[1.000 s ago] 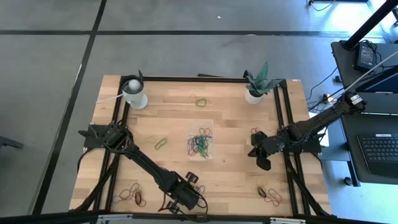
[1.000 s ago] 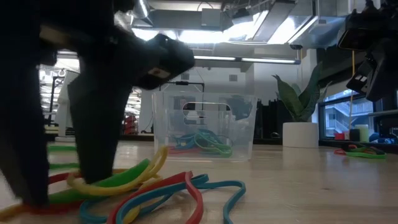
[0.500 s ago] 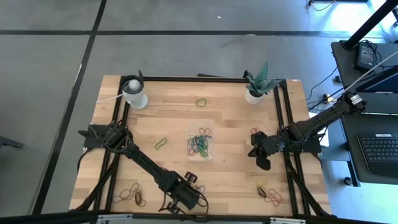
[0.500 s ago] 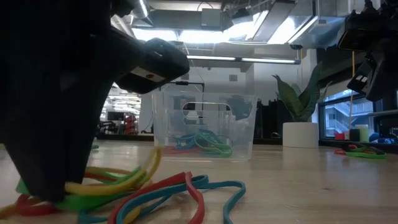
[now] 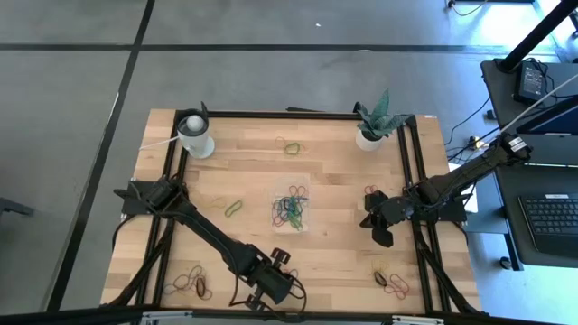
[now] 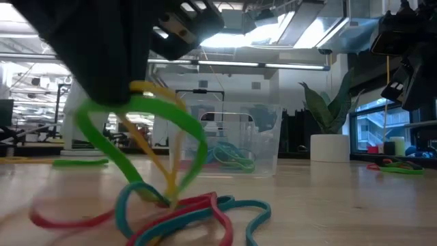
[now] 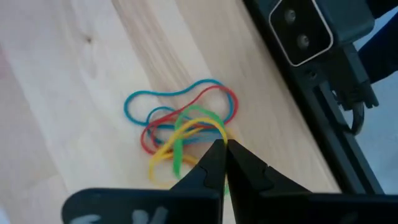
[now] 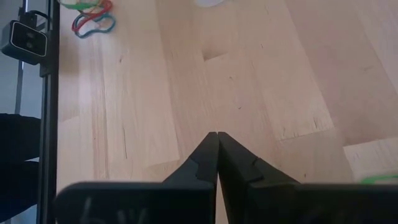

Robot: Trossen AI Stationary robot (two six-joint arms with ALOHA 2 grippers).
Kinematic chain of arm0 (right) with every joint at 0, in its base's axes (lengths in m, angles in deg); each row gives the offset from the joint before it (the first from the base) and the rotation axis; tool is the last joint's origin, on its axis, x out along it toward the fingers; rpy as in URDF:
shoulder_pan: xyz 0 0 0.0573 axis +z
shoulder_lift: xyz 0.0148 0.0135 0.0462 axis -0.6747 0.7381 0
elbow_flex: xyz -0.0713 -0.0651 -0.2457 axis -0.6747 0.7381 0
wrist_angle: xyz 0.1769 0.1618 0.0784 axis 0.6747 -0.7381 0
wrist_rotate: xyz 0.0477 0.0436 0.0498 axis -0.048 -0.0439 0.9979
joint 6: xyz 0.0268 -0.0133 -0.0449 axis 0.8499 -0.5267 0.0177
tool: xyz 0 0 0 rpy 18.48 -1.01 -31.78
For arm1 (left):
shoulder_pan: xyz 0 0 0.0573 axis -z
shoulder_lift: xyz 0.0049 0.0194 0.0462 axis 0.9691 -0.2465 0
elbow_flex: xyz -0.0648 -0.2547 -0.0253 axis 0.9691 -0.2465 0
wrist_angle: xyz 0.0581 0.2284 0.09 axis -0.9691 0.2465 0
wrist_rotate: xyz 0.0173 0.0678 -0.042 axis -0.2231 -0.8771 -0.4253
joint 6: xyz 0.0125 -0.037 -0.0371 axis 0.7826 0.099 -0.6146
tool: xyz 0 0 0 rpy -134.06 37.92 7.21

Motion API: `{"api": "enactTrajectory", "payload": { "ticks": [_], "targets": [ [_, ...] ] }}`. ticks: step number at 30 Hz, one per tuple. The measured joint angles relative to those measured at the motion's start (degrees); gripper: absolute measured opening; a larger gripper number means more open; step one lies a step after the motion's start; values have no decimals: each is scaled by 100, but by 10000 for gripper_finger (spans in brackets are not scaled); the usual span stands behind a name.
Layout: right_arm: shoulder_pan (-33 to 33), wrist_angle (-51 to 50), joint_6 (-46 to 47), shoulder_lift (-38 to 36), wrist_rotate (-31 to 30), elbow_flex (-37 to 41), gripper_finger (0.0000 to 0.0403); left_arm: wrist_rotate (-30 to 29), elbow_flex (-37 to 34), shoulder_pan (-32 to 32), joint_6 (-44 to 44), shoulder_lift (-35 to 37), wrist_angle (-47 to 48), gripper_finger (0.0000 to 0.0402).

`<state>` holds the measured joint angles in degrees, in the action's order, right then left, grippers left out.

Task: Pick and place rubber bands into bin
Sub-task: Put the yellow rubber band into the transparent bin

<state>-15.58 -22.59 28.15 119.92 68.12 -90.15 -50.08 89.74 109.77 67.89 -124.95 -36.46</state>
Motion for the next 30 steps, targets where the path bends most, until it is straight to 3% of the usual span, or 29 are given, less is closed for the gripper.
{"api": "enactTrajectory", "payload": {
  "ticks": [13,18,30],
  "targets": [
    [0,16,17,0,0,0,12,-105,20,-6,-8,56,190,4],
    [1,17,17,0,0,0,12,-298,20,-14,-466,54,189,4],
    [2,17,0,0,0,0,12,-533,20,-19,-662,53,196,34]
  ]
}}
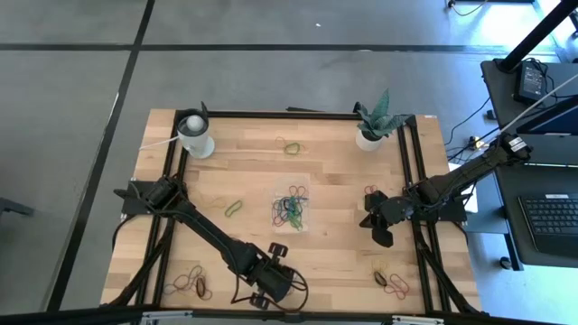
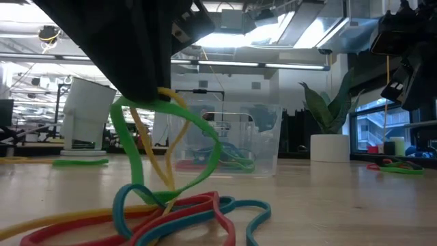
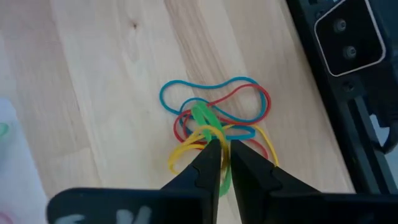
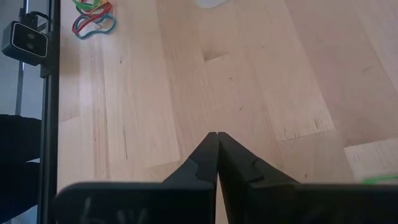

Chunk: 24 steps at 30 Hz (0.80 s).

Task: Pick and place rubber bands into bin
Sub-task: Put the yellow rubber band into the transparent bin

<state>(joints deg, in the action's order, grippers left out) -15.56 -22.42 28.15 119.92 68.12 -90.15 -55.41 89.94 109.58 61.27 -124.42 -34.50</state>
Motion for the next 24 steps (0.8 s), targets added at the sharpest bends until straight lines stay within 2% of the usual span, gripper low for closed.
{"api": "enactTrajectory", "payload": {
  "ticks": [8,17,24],
  "targets": [
    [-1,0,-2,0,0,0,12,-116,0,0,-40,-2,0,54],
    [-2,0,-2,0,0,0,12,-33,-13,6,-57,-4,37,44],
    [0,2,-2,0,-2,0,12,-103,-304,0,-996,-13,221,48]
  ]
}}
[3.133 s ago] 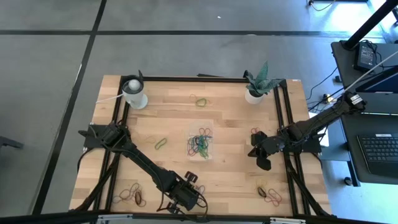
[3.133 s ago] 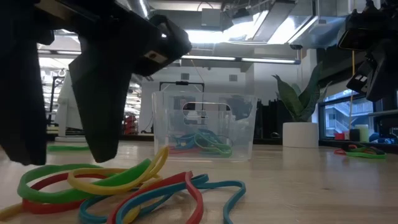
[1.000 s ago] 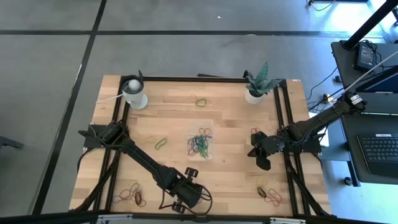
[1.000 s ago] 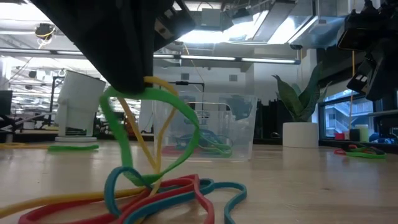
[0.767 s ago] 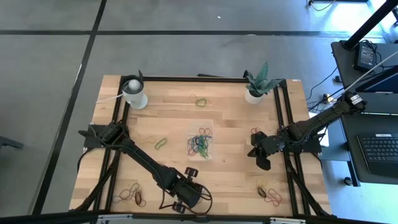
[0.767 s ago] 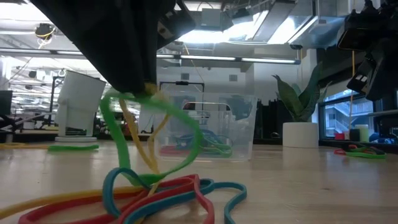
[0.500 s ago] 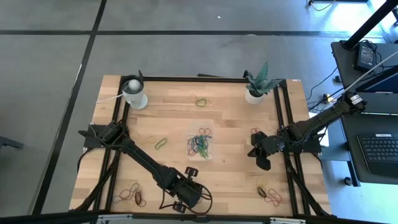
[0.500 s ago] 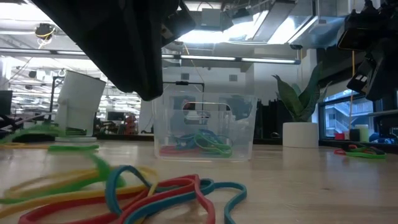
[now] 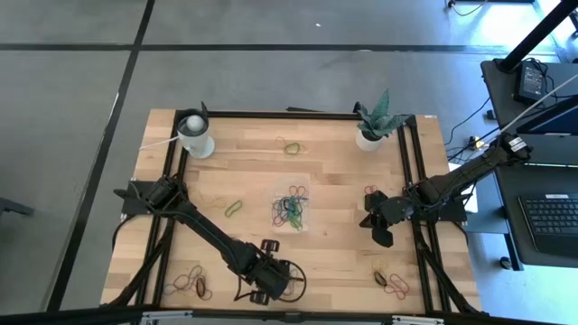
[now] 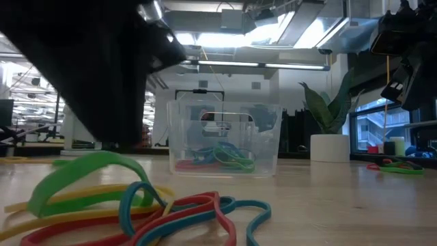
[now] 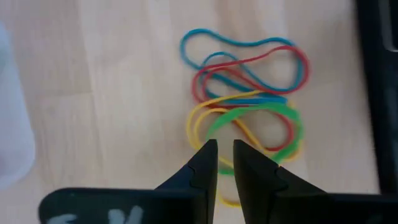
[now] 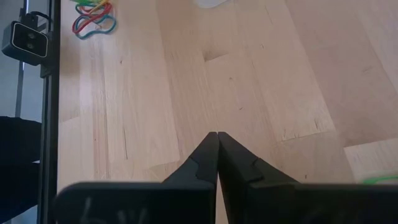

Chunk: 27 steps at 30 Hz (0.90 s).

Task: Pick and place rubber bands into bin
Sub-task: Put the yellow rubber band into the transparent bin

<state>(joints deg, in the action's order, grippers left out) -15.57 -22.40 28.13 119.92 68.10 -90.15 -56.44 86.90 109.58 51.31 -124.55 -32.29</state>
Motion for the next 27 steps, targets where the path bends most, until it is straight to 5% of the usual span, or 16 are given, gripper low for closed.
{"api": "enactTrajectory", "payload": {
  "ticks": [13,27],
  "targets": [
    [0,9,28,0,-258,0,12,-333,-96,-309,-91,-4,-159,98],
    [-1,9,29,0,-256,0,12,185,-96,-424,567,-37,-354,103]
  ]
}}
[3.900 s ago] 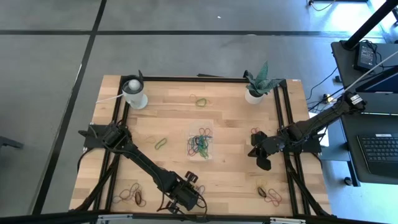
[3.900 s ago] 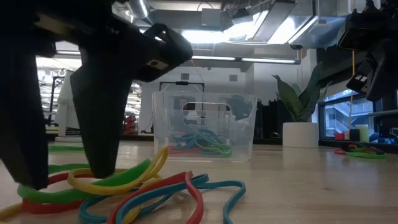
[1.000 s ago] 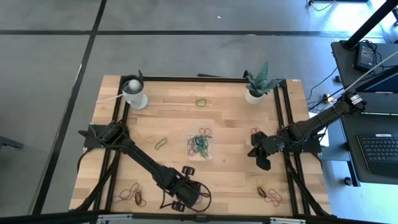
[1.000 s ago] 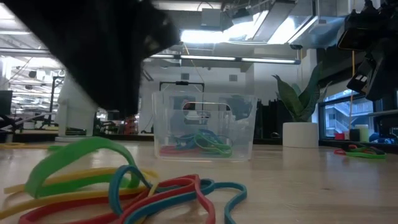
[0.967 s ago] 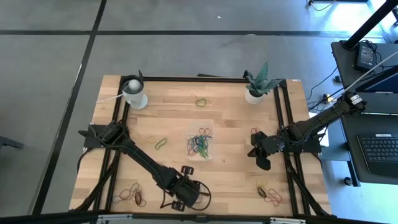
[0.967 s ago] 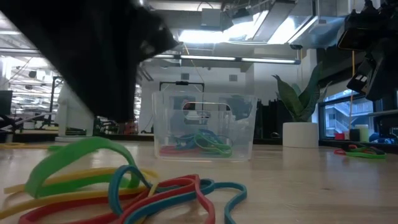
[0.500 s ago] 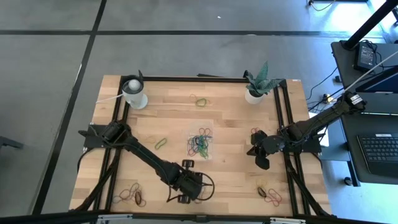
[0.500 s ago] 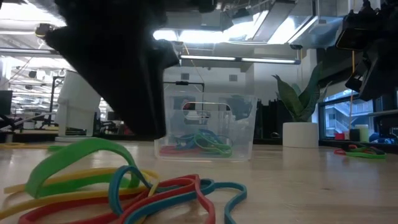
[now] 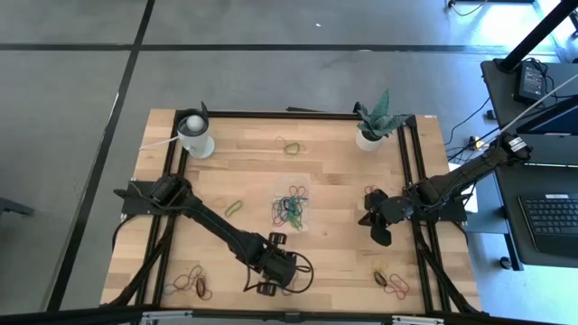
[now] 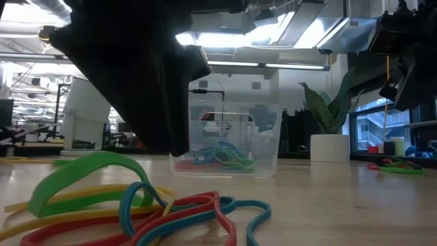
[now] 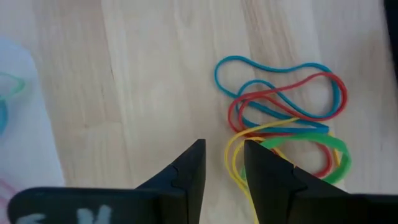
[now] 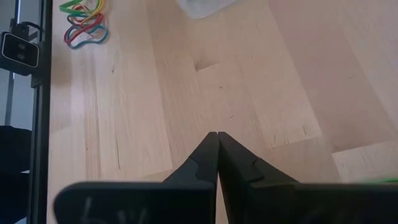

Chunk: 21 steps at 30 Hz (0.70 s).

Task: Pick and place rubber bands into bin
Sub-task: Put the yellow rubber band into the transparent bin

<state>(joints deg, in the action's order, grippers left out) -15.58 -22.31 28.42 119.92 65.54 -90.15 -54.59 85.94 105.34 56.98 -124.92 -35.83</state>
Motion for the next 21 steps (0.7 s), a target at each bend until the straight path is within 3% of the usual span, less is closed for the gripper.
{"api": "enactTrajectory", "payload": {
  "ticks": [15,21],
  "targets": [
    [1,1,-6,-2,7,-2,12,273,15,71,-5,-403,-210,95],
    [0,4,-2,-2,9,-2,12,222,13,56,-7,-394,-183,38]
  ]
}}
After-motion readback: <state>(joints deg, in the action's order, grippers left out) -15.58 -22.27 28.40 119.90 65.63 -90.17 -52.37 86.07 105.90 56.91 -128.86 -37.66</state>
